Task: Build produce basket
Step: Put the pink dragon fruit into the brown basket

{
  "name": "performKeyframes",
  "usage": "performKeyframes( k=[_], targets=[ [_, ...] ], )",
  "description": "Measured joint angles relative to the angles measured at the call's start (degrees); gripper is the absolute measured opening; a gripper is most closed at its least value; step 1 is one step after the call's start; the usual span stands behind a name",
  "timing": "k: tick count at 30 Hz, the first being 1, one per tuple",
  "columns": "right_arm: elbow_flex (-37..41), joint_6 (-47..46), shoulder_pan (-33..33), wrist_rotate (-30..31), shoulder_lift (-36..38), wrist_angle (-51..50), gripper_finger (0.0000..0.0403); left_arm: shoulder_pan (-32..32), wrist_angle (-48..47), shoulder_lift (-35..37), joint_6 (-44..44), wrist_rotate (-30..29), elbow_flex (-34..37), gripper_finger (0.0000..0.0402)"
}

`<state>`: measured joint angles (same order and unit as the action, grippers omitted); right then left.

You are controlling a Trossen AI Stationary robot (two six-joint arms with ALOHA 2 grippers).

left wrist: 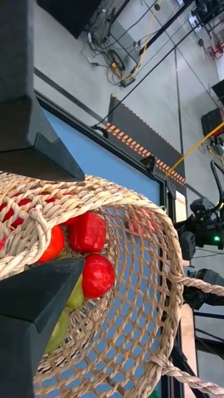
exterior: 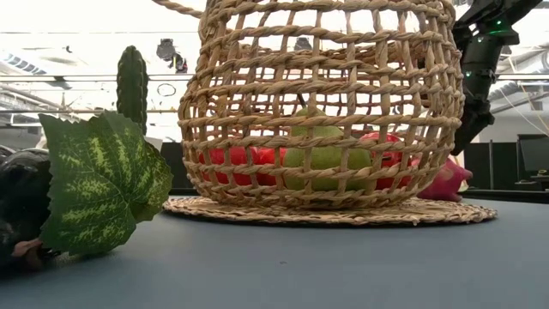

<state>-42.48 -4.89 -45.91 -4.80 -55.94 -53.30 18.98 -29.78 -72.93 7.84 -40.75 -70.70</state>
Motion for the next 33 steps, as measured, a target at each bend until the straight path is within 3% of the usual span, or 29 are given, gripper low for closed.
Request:
performKeyframes(
  k=[15, 27, 33],
  targets=[
    [0.0, 0.4, 0.0, -1.4, 0.0, 0.2, 0.0117, 0.0, 0.1, 0.0, 0.1, 0.0, 0.0, 0.0212],
    [-0.1, 0.2, 0.0, -1.2, 0.0, 0.3, 0.0175, 0.0, 0.1, 0.0, 0.1, -0.1, 0.0, 0.0212],
    [-0.1, 0.4, 0.0, -1.2, 0.0, 0.3, 0.017, 0.0, 0.1, 0.0, 0.1, -0.1, 0.0, 0.0212]
  ],
)
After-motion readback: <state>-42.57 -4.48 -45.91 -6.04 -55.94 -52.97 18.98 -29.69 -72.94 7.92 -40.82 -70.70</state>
